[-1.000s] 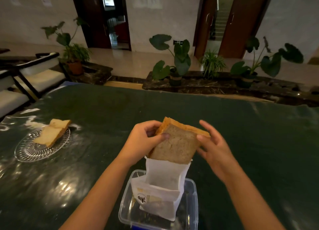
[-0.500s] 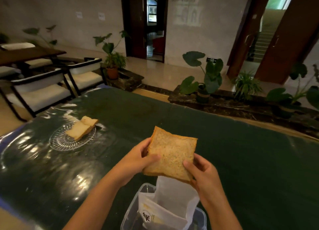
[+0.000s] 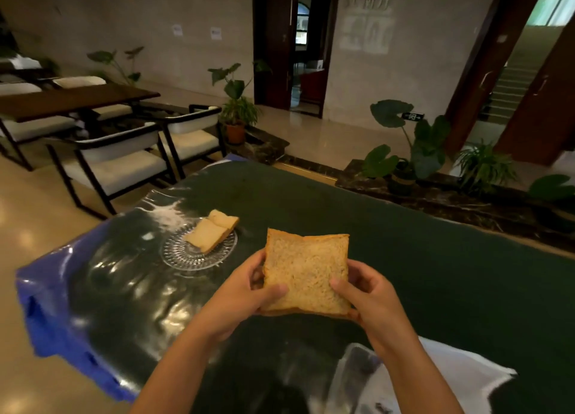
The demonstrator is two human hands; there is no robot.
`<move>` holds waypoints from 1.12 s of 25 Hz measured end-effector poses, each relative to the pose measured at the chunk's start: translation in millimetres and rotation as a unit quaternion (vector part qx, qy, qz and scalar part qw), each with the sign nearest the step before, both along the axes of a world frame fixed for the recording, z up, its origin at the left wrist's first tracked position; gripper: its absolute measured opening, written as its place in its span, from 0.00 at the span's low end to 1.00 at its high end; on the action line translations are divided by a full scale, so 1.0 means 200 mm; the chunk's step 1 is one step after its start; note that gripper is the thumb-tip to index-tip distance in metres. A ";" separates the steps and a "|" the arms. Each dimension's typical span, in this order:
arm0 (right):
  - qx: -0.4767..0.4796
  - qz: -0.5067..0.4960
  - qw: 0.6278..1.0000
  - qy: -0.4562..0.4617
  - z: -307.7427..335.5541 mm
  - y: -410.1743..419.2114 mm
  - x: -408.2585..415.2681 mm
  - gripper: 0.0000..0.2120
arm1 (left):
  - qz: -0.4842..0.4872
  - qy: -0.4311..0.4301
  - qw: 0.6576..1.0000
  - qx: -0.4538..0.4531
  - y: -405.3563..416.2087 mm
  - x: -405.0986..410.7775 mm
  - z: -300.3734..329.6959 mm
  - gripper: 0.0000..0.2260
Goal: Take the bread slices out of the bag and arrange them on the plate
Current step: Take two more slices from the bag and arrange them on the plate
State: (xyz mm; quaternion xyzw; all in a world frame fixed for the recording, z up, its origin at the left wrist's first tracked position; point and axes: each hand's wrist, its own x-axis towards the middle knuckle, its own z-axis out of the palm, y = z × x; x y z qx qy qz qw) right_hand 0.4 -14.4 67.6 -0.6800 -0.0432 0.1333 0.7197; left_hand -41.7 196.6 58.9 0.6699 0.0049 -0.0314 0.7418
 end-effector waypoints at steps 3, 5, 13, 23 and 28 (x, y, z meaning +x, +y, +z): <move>0.002 -0.005 1.000 0.000 -0.03 0.39 -0.07 0.15 | 0.018 -0.015 1.000 0.017 0.37 -0.10 0.00 0.23; 0.013 0.000 1.000 0.006 -0.05 0.62 -0.12 0.14 | 0.048 -0.017 0.998 0.019 0.58 -0.15 0.00 0.25; -0.003 -0.002 0.999 0.034 -0.10 1.20 -0.13 0.14 | 0.106 0.019 0.993 0.043 1.14 -0.17 -0.13 0.32; 0.010 0.022 0.997 0.073 -0.29 1.69 0.33 0.19 | 0.132 0.042 0.985 0.105 1.60 0.23 -0.24 0.28; 0.015 0.006 0.995 0.102 -0.38 1.88 0.56 0.22 | 0.118 0.069 0.981 0.138 1.78 0.47 -0.29 0.28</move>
